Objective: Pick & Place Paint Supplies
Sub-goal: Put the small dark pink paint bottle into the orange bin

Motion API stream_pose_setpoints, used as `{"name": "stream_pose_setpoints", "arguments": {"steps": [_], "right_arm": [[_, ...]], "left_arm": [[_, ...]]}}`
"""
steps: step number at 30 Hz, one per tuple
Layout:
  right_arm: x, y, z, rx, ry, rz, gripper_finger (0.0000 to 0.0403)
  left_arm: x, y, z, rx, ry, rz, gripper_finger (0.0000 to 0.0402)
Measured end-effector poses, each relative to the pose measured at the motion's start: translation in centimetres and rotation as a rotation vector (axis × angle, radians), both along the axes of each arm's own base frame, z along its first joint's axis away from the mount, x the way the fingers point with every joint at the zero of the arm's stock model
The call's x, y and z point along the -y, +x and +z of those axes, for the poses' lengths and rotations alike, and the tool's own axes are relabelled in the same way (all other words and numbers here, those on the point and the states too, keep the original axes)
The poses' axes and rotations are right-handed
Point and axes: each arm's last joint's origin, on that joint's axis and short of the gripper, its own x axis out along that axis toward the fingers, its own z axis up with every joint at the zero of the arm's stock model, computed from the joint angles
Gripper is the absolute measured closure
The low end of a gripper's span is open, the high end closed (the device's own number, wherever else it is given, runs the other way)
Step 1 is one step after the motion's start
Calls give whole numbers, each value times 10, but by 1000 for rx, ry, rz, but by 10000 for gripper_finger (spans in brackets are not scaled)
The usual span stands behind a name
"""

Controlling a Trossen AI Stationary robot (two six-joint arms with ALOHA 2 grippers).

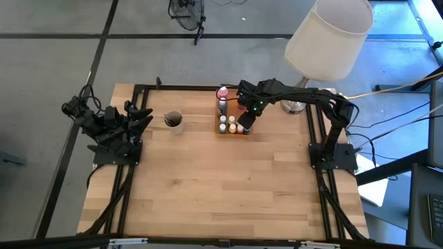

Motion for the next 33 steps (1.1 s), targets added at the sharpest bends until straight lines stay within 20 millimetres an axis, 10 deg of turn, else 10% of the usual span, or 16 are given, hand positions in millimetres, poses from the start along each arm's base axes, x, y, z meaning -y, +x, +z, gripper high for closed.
{"name": "stream_pose_setpoints", "arguments": {"steps": [15, 23, 33], "right_arm": [[1, 8, -15, -26, 12, 6, 281], [2, 13, -10, -9, 10, -1, 198], [0, 17, 6, 4, 17, 10, 189]], "left_arm": [[0, 0, 0, 0, 0, 0, 258], [0, 0, 0, 0, 0, 0, 258], [0, 0, 0, 0, 0, 0, 258]]}}
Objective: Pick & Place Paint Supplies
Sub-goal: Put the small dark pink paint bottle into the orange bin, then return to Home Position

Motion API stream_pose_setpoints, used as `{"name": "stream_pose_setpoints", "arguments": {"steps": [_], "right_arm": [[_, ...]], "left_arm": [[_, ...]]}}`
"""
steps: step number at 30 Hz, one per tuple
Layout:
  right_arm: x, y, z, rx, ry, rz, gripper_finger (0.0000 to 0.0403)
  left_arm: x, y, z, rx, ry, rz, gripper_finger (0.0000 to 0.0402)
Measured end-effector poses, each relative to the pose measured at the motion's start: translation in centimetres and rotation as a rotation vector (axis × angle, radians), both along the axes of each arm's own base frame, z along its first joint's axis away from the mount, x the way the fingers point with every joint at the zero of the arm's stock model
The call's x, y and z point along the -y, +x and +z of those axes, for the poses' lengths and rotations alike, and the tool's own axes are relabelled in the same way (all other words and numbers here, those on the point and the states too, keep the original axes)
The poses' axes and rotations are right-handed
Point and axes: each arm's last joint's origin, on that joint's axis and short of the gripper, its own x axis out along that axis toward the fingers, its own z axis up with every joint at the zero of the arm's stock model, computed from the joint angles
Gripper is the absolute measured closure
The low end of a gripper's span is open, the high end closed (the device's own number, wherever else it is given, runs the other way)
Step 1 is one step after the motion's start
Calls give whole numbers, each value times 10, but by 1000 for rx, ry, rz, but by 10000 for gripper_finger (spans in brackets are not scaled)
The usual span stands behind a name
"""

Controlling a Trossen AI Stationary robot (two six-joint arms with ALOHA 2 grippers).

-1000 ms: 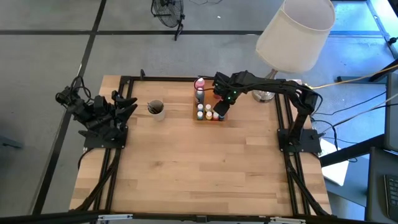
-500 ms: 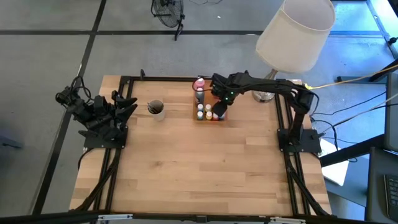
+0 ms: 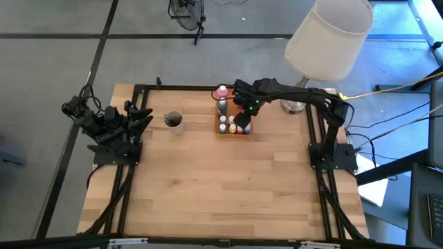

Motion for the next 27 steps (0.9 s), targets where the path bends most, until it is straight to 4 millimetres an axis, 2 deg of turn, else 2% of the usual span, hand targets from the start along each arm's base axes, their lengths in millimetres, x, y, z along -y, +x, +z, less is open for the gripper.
{"name": "stream_pose_setpoints", "arguments": {"steps": [8, 13, 16, 20, 24, 27], "right_arm": [[1, -1, 24, -49, -61, -9, 190], [-3, 0, 54, -47, -105, -74, 190], [-8, -1, 82, -20, -99, -99, 190], [-25, -4, 128, 61, -41, -58, 197], [-54, -12, 175, 190, 26, 29, 227], [-83, -18, 204, 295, 43, 117, 266]], "left_arm": [[0, 0, 0, 0, 0, 0, 258], [-1, -1, 0, 8, -11, -1, 258], [-4, -5, 4, 18, -15, 14, 258], [-10, -13, 17, 44, -31, 28, 264], [-15, -20, 34, 22, -8, 27, 288], [-19, -26, 46, -19, 27, 11, 317]]}}
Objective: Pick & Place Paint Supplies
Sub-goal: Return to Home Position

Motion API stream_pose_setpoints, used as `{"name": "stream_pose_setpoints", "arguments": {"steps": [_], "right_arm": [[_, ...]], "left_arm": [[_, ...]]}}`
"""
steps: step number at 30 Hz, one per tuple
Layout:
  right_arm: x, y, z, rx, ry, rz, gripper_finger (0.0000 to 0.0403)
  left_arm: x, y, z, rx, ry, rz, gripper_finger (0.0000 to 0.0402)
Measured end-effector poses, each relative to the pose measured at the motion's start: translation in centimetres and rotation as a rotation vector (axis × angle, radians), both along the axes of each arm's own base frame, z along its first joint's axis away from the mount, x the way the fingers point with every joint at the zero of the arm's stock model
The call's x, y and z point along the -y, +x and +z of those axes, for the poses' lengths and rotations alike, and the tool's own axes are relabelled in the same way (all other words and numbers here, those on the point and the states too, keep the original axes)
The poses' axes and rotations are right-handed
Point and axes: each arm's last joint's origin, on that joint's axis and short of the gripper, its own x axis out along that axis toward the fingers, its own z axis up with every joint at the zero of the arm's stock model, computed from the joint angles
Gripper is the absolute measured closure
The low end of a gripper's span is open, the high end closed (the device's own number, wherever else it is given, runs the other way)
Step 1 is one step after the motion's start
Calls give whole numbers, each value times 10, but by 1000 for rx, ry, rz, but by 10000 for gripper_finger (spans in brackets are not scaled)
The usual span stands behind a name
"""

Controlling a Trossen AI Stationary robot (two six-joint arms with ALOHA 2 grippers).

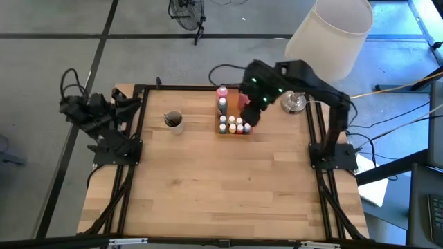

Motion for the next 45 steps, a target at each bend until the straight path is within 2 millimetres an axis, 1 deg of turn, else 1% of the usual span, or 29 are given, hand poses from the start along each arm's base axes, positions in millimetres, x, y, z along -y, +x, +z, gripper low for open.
{"name": "stream_pose_setpoints", "arguments": {"steps": [1, 4, 6, 8, 10, 12, 14, 16, 18, 21, 23, 26, 28, 30, 34, 38, 41, 45], "right_arm": [[-10, -4, 6, 44, 17, 27, 282], [-35, -24, 24, 101, 52, 101, 334], [-50, -44, 34, 91, 33, 116, 369], [-65, -60, 45, 137, -19, 131, 393], [-77, -77, 56, 188, -84, 143, 396], [-86, -97, 69, 265, -166, 135, 398], [-92, -118, 80, 329, -225, 115, 399], [-97, -139, 89, 382, -250, 105, 400], [-100, -163, 97, 440, -240, 125, 400], [-103, -196, 107, 527, -206, 194, 401], [-104, -213, 111, 567, -183, 240, 401], [-105, -231, 115, 613, -155, 310, 401], [-105, -239, 117, 637, -149, 364, 402], [-106, -244, 117, 653, -151, 408, 402], [-107, -247, 116, 657, -212, 449, 402], [-112, -240, 109, 626, -274, 458, 402], [-121, -227, 103, 631, -299, 478, 402], [-137, -209, 94, 645, -321, 574, 403]], "left_arm": [[-1, -2, 3, -10, 5, -10, 328], [-8, -11, 17, -20, -14, -28, 365], [-12, -16, 23, -38, -7, -32, 390], [-14, -20, 26, -66, 7, -35, 396], [-16, -22, 26, -114, 37, -27, 399], [-18, -23, 21, -207, 71, 23, 399], [-21, -25, 15, -289, 50, 111, 399], [-26, -30, 10, -328, 7, 159, 399], [-30, -36, 6, -340, -38, 131, 399], [-34, -44, -1, -350, -124, 2, 399], [-36, -48, -9, -363, -187, -17, 399], [-38, -50, -17, -381, -257, 21, 399], [-37, -46, -20, -351, -287, 65, 399], [-33, -41, -23, -341, -276, 85, 399], [-25, -31, -35, -383, -253, 30, 399], [-11, -14, -55, -406, -292, -60, 399], [4, 4, -75, -403, -294, -136, 399], [22, 25, -101, -357, -239, -260, 399]]}}
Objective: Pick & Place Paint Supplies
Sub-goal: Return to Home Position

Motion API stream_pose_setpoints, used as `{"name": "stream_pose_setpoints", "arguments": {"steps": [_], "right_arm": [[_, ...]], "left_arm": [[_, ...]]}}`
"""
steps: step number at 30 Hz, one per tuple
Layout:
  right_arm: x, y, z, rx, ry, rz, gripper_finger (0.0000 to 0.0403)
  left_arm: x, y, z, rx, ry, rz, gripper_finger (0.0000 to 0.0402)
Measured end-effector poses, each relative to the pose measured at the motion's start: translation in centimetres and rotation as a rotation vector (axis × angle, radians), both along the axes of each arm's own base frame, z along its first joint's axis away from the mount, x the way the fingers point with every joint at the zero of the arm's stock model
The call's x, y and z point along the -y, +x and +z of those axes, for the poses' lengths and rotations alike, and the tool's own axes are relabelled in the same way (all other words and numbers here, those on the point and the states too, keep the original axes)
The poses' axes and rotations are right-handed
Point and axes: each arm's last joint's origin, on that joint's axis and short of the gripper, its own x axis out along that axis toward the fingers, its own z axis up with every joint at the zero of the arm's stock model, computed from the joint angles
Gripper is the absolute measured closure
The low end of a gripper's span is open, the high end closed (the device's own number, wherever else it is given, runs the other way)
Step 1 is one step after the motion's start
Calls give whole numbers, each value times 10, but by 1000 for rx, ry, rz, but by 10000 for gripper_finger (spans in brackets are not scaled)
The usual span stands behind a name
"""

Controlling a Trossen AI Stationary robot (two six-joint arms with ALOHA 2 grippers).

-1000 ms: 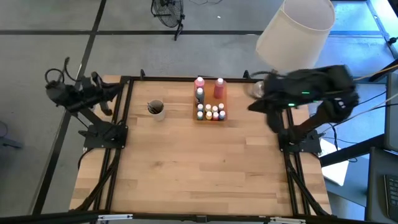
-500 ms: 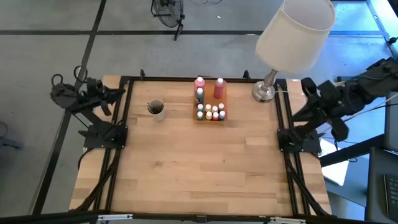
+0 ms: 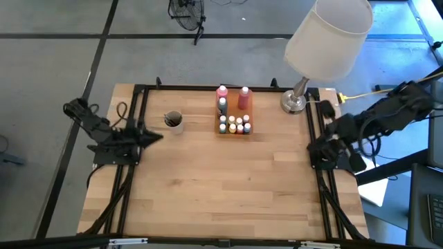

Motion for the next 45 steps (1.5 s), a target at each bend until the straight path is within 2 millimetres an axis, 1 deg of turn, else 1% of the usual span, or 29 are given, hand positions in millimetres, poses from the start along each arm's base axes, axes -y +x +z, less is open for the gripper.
{"name": "stream_pose_setpoints", "arguments": {"steps": [2, 5, 7, 13, 16, 18, 26, 29, 32, 34, 38, 41, 45], "right_arm": [[-3, 4, -3, 4, -15, 16, 403], [-4, 4, -2, 14, -12, 16, 403], [-4, 5, -1, 23, -5, 16, 403], [-6, 7, 3, 72, 14, 23, 403], [-9, 11, 6, 95, 33, 22, 403], [-11, 15, 7, 108, 59, 15, 403], [-26, 34, 9, 133, 134, -5, 403], [-30, 40, 8, 132, 162, -28, 403], [-33, 46, 7, 123, 198, -88, 403], [-36, 50, 5, 111, 212, -109, 403], [-44, 61, 2, 108, 216, -110, 403], [-48, 67, -2, 90, 209, -114, 403], [-50, 68, -3, 73, 234, -116, 403]], "left_arm": [[9, 8, -8, 82, 5, -110, 400], [20, 13, -12, 260, 15, -341, 399], [23, 14, -19, 324, 17, -397, 399], [26, 19, -52, 256, -34, -404, 399], [26, 19, -61, 303, -57, -421, 399], [27, 19, -67, 329, -40, -425, 399], [27, 20, -71, 320, 101, -437, 399], [23, 23, -72, 300, 164, -389, 399], [16, 27, -77, 254, 201, -351, 400], [12, 30, -80, 226, 207, -359, 399], [2, 34, -85, 159, 201, -269, 399], [-2, 35, -91, 101, 210, -241, 399], [-6, 36, -93, 74, 220, -223, 399]]}}
